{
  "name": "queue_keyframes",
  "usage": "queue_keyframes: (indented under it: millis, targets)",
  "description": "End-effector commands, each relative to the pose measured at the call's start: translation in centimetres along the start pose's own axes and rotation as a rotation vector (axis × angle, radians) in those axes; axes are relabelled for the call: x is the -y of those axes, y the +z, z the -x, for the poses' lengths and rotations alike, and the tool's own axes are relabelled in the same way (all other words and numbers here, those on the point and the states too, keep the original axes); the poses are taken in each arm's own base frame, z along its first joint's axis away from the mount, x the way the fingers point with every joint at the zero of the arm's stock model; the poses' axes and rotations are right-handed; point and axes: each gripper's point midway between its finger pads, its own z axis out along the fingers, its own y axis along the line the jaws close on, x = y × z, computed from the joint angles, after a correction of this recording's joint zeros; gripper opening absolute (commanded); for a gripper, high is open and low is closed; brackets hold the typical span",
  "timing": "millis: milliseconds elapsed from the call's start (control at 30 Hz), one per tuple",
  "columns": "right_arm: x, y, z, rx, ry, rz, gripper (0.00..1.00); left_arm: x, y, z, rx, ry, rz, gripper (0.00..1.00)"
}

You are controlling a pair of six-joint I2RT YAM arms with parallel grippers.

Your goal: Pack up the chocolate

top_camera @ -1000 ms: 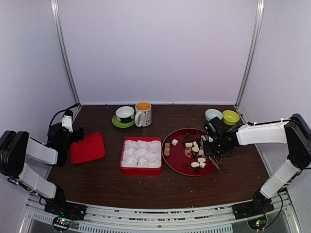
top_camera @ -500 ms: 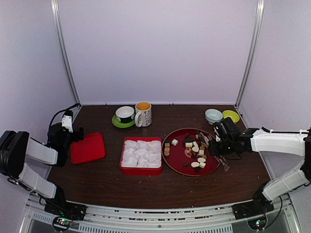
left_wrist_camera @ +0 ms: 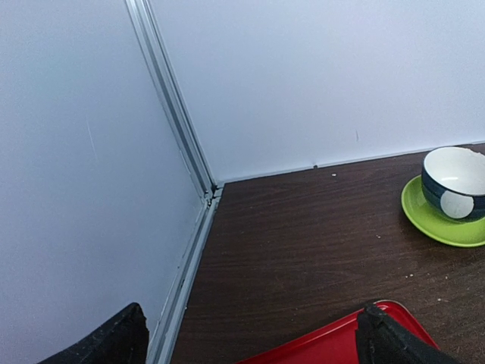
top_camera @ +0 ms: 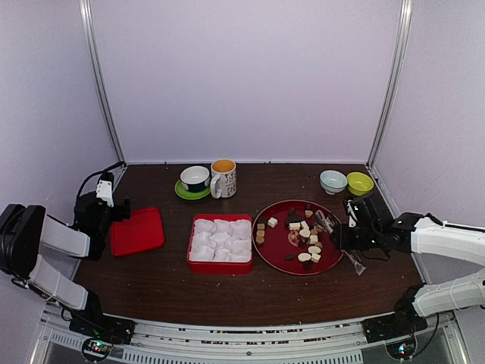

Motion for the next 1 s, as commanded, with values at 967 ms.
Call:
queue_keyframes:
  millis: [967]
  targets:
    - [0.1, 0.4, 0.7, 0.064, 0.110, 0.010, 0.50, -0.3, -0.1, 1.1, 0.053, -0.010, 0.006, 0.98]
